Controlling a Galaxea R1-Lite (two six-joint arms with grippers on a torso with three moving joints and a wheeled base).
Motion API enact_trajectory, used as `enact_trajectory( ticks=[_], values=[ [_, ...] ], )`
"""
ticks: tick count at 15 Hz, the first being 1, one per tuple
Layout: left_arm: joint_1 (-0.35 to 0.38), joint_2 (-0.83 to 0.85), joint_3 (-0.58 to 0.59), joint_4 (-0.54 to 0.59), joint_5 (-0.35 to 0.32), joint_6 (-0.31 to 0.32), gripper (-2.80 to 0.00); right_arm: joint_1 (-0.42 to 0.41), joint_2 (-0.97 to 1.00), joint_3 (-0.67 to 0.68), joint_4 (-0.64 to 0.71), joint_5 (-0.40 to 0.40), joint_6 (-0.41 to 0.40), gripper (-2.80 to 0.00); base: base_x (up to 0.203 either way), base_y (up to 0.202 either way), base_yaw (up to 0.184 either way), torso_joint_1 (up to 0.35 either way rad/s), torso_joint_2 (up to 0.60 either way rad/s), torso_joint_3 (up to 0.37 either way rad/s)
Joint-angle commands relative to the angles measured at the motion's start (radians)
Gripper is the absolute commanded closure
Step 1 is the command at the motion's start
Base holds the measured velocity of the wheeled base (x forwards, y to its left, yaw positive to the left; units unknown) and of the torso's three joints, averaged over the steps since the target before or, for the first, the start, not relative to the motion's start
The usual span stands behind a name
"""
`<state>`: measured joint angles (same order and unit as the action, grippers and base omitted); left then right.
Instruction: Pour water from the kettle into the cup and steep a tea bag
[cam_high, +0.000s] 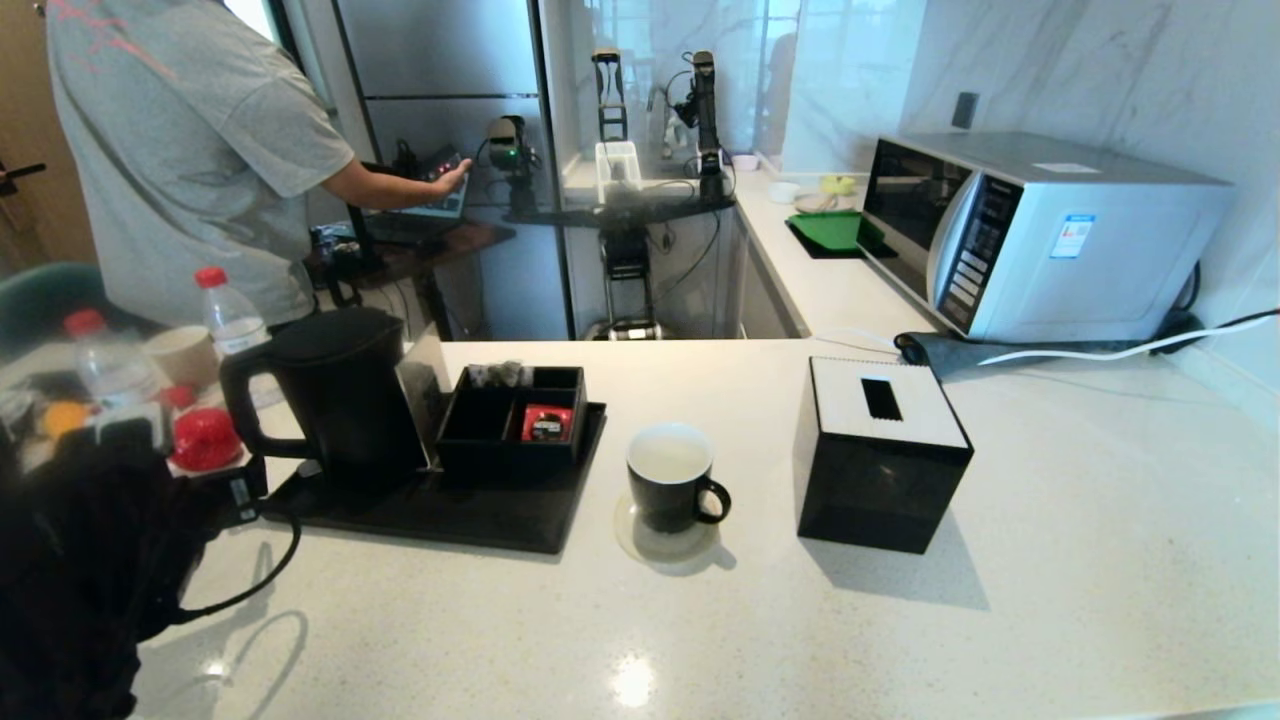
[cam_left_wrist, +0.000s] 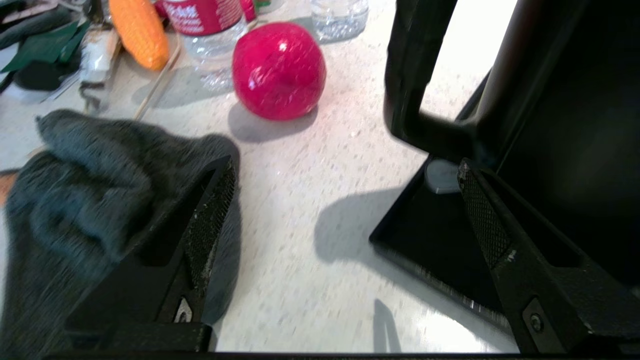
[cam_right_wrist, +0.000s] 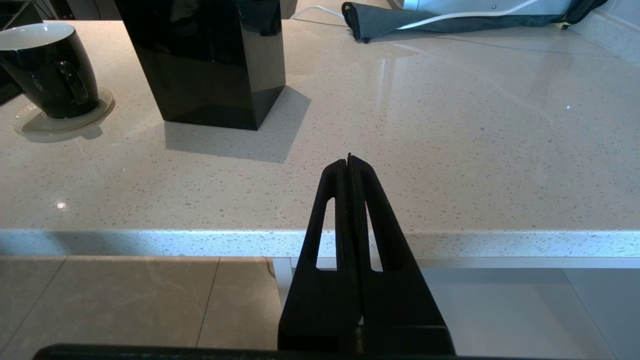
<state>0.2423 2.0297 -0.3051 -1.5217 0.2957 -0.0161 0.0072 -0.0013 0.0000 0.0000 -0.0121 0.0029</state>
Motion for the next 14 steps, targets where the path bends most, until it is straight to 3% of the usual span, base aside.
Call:
enact_trajectory(
  ticks=[1,14],
  values=[
    [-0.001,0.042,-0.051,-0.048,0.002,0.002,-2.80,0.000,0.001,0.000,0.000,0.000,0.000,0.00,0.000,0.000,0.000,0.000,0.00,0.000],
    [-0.006,0.152,-0.259,-0.048,0.002,0.050,-2.80,0.000,0.001,0.000,0.000,0.000,0.000,0.00,0.000,0.000,0.000,0.000,0.00,0.000]
  ],
)
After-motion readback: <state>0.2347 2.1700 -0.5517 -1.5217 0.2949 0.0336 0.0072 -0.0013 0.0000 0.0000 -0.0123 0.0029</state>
